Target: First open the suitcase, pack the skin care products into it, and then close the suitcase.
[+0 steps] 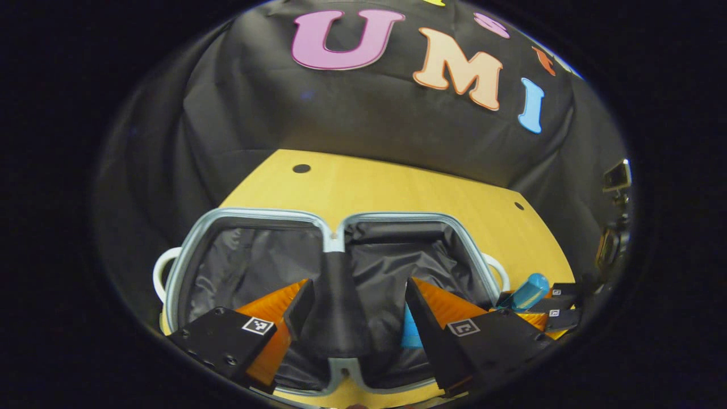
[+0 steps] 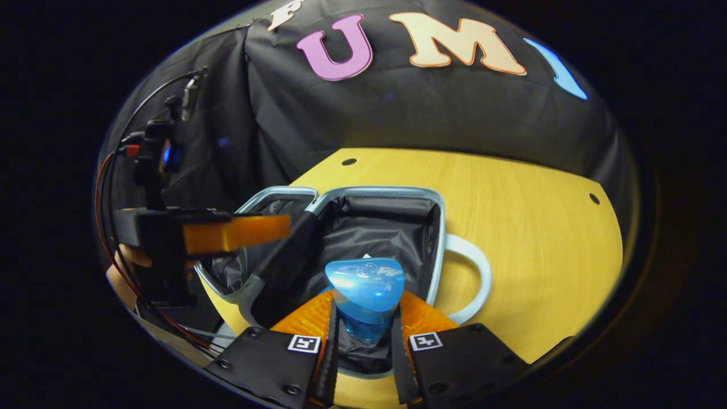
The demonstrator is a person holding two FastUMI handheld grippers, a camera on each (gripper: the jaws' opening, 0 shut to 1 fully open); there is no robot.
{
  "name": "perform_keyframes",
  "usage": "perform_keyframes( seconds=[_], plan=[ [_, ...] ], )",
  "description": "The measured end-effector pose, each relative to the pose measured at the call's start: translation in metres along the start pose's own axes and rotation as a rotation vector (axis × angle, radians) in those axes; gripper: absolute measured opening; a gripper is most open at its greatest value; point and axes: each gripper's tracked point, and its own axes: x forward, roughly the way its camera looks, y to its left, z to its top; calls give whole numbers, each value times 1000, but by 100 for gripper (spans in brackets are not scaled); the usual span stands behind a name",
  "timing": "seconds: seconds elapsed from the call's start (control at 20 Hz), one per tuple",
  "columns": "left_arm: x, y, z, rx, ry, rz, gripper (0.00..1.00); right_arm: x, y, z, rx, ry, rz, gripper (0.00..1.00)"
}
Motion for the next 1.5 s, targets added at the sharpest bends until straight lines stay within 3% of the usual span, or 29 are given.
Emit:
perform_keyframes(
  seconds=[0.1,0.15,0.4,0.45,0.55,0.65,0.75,0.9,0.95,1.1,1.15,1.25,1.3,1.4,1.45,1.5],
  plan=[
    [-8,24,2,-27,-10,34,91,10,5,-8,4,24,-6,40],
    [-12,38,2,-39,-14,49,94,14,5,-10,0,33,-13,40],
    [-29,102,-1,-119,-16,141,95,26,2,6,12,-5,-54,51],
    [-32,114,0,-140,-20,156,95,25,5,11,15,-12,-48,46],
    [-34,139,2,-173,-31,189,95,19,8,21,3,-32,-41,77],
    [-39,166,3,-189,-39,229,95,15,10,32,-22,-66,-40,79],
    [-41,193,6,-205,-46,264,94,7,12,49,-54,-125,-53,100],
    [-40,232,6,-223,-42,322,99,-10,8,78,-91,-218,-99,98],
    [-39,244,4,-229,-34,337,94,-15,7,88,-94,-244,-112,98],
    [-24,268,-12,-259,21,357,94,-33,-1,112,-81,-313,-148,98],
    [-19,275,-17,-278,43,362,94,-39,-4,119,-72,-331,-159,94],
    [-9,283,-27,-313,74,361,94,-50,-14,128,-53,-358,-192,94],
    [-7,291,-32,-325,91,361,93,-54,-19,129,-47,-364,-205,98],
    [-1,304,-44,-335,135,371,87,-61,-28,128,-51,-364,-234,98],
    [4,306,-49,-347,156,355,71,-64,-32,127,-54,-360,-243,98],
    [8,303,-53,-355,172,337,71,-65,-34,125,-55,-355,-250,98]
  ],
)
